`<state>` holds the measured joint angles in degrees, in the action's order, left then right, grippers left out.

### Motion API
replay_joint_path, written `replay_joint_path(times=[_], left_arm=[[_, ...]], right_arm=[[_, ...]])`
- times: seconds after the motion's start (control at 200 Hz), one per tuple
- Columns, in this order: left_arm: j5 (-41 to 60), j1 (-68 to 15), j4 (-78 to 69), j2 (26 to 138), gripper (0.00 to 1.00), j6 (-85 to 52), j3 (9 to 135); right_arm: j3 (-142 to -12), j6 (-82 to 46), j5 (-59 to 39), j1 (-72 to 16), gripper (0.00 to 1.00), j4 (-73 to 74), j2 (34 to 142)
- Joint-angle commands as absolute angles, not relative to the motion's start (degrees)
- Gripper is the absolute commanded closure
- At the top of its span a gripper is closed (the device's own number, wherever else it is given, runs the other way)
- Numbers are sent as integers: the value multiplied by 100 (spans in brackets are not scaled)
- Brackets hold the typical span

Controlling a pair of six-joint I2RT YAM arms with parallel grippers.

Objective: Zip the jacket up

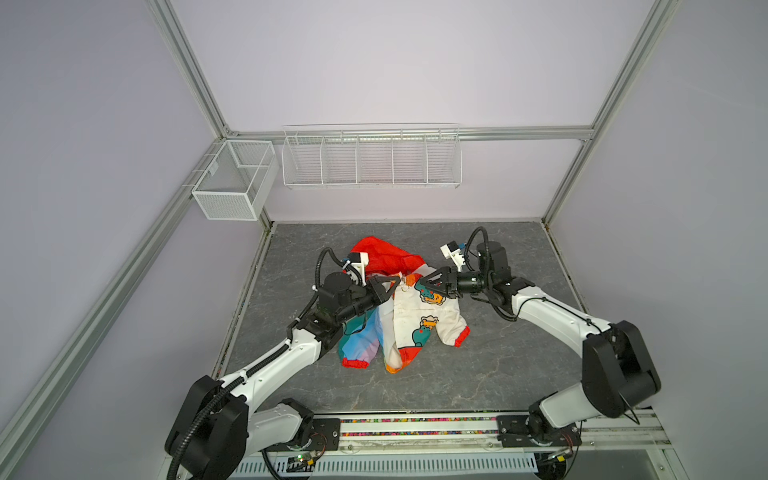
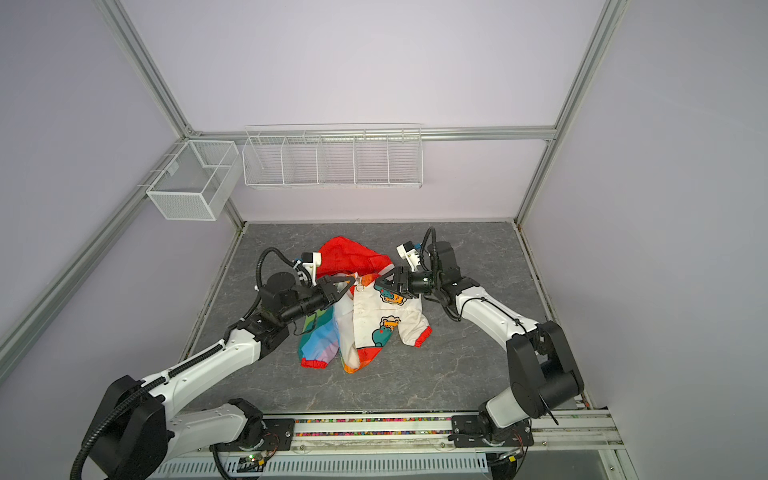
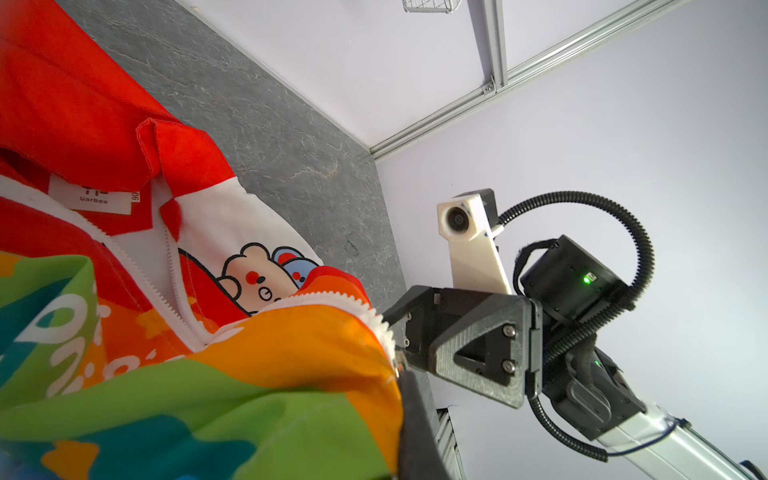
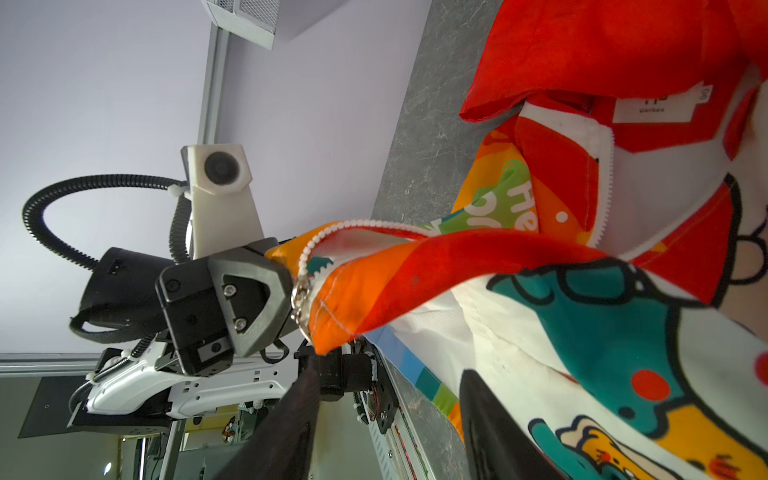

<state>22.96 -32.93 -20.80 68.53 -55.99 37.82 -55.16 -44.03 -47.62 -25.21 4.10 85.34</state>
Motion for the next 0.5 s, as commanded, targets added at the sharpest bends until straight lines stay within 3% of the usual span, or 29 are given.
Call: replay_joint_path(times=[0.0,0.32,0.495], left_arm=[[2285,-3261,-2369,6776,100,-5774,3777],[2326,-3261,-2683,6829,100,-5974,3641],[2413,-3261,-2729,6799,100,-6029,3604]], right_arm=[[-5322,-4521,-4307,-2817,44,-20,8177],[-5190,-5633,-3432,-3696,36,681,7768],[-5234,-5871,-3266,-3766,39,1014,7969]])
